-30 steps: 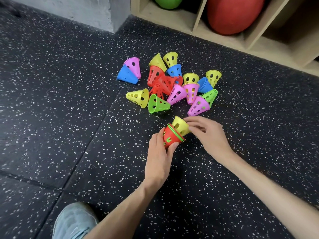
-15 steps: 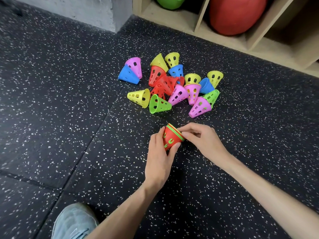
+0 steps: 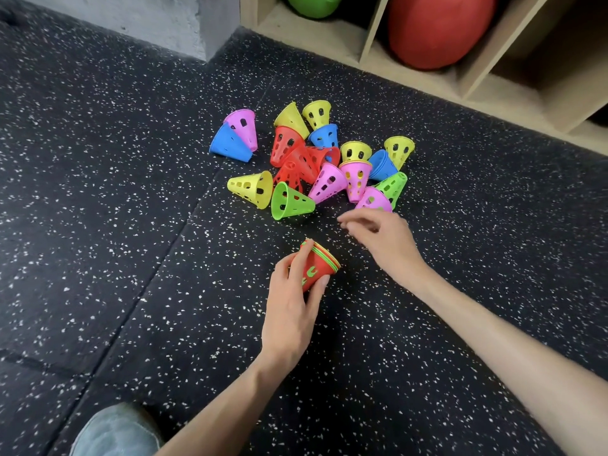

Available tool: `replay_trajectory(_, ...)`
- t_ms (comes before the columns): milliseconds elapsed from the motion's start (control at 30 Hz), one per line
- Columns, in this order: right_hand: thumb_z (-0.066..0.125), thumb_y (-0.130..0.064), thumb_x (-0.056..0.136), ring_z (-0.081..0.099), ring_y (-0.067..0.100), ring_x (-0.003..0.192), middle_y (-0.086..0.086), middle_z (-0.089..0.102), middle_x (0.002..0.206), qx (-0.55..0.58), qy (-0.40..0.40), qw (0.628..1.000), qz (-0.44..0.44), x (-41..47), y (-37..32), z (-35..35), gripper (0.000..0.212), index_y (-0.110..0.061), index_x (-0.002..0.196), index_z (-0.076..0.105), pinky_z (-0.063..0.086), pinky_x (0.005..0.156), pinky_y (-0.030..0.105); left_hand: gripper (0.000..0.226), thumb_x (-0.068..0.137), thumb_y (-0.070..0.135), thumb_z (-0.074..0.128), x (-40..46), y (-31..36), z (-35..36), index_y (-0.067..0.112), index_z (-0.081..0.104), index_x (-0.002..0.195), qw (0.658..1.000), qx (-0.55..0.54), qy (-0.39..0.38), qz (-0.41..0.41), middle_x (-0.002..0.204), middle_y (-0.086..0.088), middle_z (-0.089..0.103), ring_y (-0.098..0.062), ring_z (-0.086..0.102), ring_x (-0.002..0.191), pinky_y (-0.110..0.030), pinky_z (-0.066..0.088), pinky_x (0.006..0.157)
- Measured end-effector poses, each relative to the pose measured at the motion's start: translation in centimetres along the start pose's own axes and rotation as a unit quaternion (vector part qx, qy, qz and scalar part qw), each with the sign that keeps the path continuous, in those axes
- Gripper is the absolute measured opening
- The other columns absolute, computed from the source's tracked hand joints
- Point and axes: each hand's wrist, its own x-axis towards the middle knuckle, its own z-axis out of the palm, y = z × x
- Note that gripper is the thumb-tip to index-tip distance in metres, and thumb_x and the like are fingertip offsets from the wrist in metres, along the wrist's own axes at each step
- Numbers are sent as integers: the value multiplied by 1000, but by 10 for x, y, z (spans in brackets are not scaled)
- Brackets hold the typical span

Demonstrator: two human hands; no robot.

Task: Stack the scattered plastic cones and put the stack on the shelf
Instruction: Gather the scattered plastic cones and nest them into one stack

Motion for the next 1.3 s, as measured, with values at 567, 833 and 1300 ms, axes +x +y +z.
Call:
replay_trajectory(567,64,-5,94,64,2,86,-13,68,98,-35,142,986,76,17,15,-8,22,-26,99,68,55,86,31,65,101,56,47,-1,4,-3,40,18,157,999,-26,3,-44,141,18,39,0,43,128,-23,39,109)
replay_trajectory(833,68,-4,91,74,15,82,-4,76,88,56,-31,997,43,-29,-13,9,36,-37,107,71,59,84,36,64,102,48,53,-1,8,-5,34,24,157,998,-26,-12,-50,139,19,40,0,43,127,-28,42,109)
replay_trajectory(1300,69,-14,95,67,10,84,6,70,107,150,19,984,93,-90,-101,-68,16,-26,104,74,59,71,24,67,90,27,76,10,119,-70,37,46,149,992,-41,-91,75,125,7,46,10,48,107,1,35,90)
